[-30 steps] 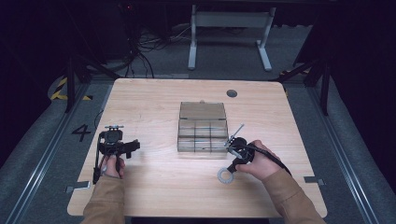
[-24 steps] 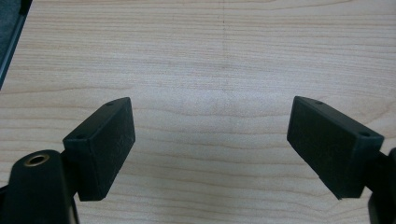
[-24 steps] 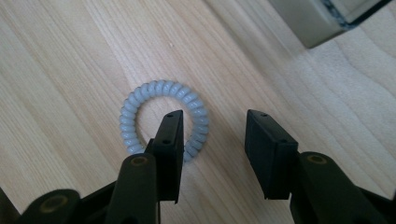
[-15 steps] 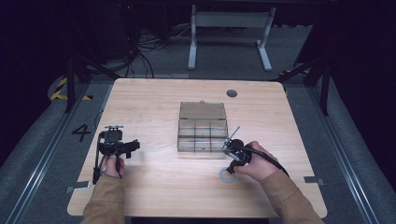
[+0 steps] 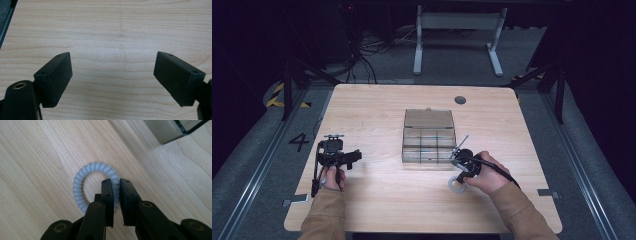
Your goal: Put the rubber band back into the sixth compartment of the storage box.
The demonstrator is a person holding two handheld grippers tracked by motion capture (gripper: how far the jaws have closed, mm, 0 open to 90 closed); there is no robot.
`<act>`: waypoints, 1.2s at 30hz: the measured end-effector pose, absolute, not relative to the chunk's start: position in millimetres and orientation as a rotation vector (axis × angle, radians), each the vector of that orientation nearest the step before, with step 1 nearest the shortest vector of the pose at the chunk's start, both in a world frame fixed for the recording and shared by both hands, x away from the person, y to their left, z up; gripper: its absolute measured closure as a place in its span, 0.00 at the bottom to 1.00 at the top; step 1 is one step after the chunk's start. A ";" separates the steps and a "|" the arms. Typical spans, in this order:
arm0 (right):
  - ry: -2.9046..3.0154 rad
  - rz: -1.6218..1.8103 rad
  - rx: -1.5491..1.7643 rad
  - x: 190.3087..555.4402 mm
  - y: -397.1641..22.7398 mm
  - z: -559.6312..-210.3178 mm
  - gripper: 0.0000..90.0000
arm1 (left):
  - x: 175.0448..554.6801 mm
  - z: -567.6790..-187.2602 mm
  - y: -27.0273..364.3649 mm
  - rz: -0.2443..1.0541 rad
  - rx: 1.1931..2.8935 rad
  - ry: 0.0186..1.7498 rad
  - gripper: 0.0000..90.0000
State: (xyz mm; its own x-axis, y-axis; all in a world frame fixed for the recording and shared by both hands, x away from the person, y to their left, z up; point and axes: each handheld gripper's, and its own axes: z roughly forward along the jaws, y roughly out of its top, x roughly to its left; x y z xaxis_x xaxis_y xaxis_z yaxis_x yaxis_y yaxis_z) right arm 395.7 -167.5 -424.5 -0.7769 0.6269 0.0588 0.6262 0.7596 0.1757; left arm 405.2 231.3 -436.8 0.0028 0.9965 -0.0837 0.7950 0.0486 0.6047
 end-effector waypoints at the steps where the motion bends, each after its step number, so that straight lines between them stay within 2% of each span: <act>1: 2.943 0.298 1.052 395.7 -167.9 -423.6 0.92 | 405.2 -436.8 231.4 0.538 1.794 1.842 0.18; 36: 2.862 0.593 1.094 389.9 -194.4 -374.3 0.92 | 405.5 -437.6 230.1 0.537 1.796 1.845 0.18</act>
State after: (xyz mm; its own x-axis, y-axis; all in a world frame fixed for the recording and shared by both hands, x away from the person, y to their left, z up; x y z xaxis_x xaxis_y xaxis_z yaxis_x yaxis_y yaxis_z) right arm 389.9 -194.4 -374.3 -0.7540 0.6469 0.1141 0.6390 0.6821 0.3555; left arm 405.5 230.1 -437.6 0.0008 0.9966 -0.0821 0.7966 0.0490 0.6025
